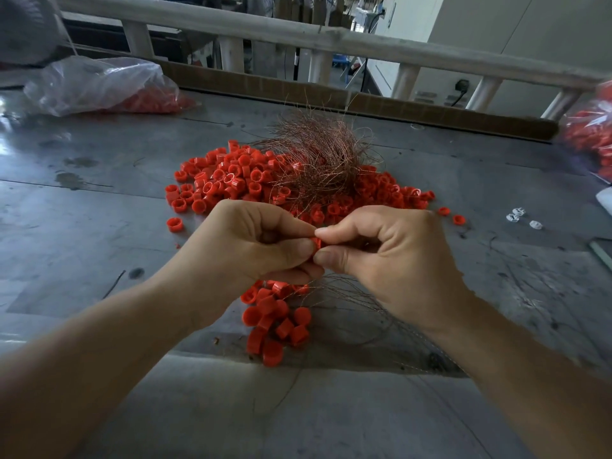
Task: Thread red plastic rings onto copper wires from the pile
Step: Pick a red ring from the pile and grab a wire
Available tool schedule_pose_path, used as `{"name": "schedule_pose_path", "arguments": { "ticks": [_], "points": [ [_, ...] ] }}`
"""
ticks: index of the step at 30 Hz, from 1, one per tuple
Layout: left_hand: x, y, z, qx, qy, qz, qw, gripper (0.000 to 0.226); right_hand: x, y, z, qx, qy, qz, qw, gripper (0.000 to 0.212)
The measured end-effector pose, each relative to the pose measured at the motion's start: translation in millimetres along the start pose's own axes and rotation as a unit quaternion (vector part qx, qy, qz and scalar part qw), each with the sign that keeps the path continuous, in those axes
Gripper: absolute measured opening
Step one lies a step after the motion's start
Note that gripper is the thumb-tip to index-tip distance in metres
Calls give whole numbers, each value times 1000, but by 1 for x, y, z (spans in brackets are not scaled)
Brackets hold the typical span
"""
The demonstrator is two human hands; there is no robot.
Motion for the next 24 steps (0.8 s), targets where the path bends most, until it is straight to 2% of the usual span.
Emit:
{"name": "schedule_pose_path", "arguments": {
  "ticks": [8, 15, 17, 19, 24],
  "points": [
    [1, 0, 0, 30, -70, -26, 997, 25, 3, 3, -5, -11, 27, -10, 1000, 23],
    [0, -1, 1, 54, -75, -29, 995, 30, -9, 2, 2, 22, 131, 57, 989, 21],
    [1, -1, 1, 68, -76, -32, 994, 34, -7, 2, 8, 79, 103, 51, 990, 26],
    [2, -1, 3, 84, -82, -35, 993, 40, -3, 3, 13, 124, 69, 30, 989, 20],
    [-4, -4, 9, 118, -99, -7, 988, 33, -3, 4, 12, 112, 19, 16, 993, 4]
  ]
}}
Point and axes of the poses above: each hand's wrist, its own y-axis towards the middle knuckle, its own z-axis out of the palm, x = y × z, the point moved 8 cm from there along y, towards the middle knuckle, and after that the axes turned 14 degrees about -z, right-handed, at the moved point
